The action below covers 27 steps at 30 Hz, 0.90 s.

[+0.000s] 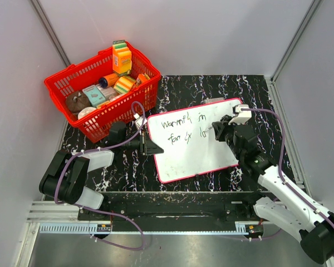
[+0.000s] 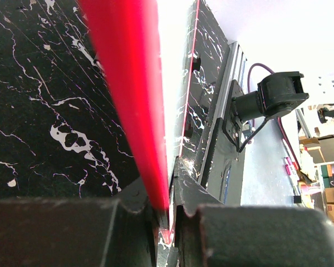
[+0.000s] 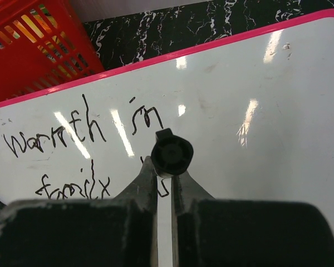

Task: Write a sentence on the whiteboard
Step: Write with the whiteboard marker on the whiteboard.

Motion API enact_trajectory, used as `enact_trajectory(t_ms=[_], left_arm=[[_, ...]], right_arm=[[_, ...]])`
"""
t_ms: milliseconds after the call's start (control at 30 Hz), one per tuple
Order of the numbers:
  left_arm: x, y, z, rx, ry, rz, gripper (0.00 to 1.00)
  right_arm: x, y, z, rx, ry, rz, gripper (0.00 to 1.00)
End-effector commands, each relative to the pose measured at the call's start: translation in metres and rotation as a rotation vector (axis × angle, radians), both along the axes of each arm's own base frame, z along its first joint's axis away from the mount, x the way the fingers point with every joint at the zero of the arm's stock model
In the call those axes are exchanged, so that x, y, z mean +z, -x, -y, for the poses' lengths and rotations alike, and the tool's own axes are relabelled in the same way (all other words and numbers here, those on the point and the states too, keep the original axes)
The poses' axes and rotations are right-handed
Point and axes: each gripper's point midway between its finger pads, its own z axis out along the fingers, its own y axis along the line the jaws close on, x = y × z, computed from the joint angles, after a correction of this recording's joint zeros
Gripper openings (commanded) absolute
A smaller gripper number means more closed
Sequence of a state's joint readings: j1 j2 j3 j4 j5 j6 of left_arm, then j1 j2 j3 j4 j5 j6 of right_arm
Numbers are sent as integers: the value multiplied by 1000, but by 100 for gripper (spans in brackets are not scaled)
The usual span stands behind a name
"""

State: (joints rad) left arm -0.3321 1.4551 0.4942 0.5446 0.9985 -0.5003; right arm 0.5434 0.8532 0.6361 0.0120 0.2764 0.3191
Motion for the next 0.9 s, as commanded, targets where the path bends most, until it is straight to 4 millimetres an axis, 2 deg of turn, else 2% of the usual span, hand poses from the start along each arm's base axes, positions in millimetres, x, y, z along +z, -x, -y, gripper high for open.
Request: enact_trajectory(t_ms=[0,133,367,700,867], left_arm=[[-22,-15,-9,52,-91,126,0],[-22,-16,-9,54,-91,125,0],[-22,-16,-9,53,-90,125,0],[-22,-16,-9,54,-90,127,0],[-22,-16,-9,54,-90,127,0]], right_arm=[[34,-6,-7,10,-41,78,0],[33,-4,-9,27,-50,72,0],[55,14,-5,55,-108,137,0],[46,14,13,-19,-53,128,0],[42,10,12,-21,-30,119,0]])
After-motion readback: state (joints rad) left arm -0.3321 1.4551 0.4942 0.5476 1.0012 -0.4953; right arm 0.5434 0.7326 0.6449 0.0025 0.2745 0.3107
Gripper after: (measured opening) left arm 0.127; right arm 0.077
